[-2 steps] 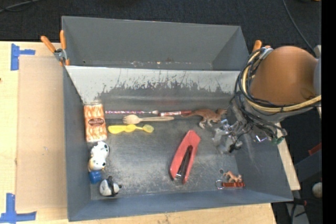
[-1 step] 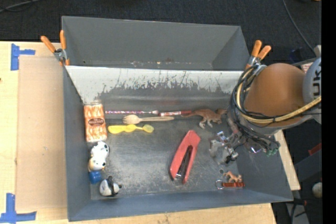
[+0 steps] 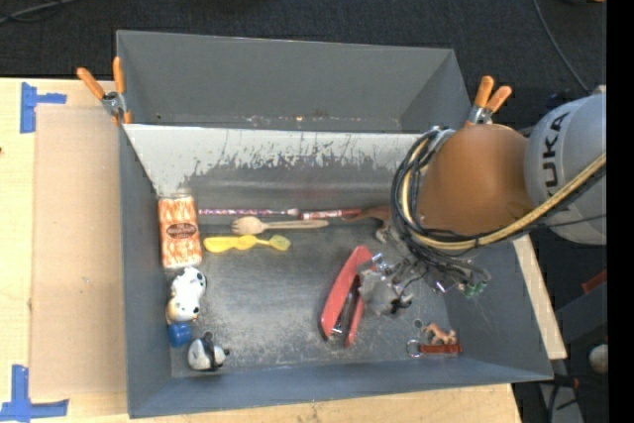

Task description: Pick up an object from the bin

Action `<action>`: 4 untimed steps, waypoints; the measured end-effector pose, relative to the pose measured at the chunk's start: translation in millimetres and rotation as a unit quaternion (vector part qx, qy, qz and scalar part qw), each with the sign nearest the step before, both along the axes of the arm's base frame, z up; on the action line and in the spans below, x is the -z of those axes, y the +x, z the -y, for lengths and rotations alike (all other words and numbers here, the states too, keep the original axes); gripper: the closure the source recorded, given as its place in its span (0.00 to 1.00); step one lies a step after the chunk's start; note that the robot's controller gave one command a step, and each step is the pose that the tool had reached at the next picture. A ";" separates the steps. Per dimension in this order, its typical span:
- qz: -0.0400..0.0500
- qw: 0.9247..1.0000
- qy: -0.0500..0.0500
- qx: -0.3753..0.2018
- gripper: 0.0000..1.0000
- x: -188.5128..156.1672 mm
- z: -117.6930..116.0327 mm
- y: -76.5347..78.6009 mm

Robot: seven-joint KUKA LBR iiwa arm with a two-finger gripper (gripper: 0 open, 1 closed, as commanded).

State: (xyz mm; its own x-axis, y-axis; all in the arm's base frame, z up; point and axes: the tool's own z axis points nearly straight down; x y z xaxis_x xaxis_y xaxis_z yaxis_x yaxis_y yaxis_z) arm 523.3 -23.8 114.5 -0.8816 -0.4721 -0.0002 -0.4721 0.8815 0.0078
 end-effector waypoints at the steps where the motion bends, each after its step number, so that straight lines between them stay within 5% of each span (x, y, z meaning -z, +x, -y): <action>1: 0.000 1.000 0.002 -0.007 1.00 1.8 -31.4 2.7; 2: 0.000 1.000 0.002 0.000 0.00 -20.5 -24.1 3.8; 3: 0.000 1.000 0.002 0.001 0.00 -20.5 -23.8 3.8; 4: 0.003 0.995 0.002 -0.098 0.00 6.2 -22.3 15.3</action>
Offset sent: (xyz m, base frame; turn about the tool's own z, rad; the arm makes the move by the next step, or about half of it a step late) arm 0.0038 0.0232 0.0213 -0.0027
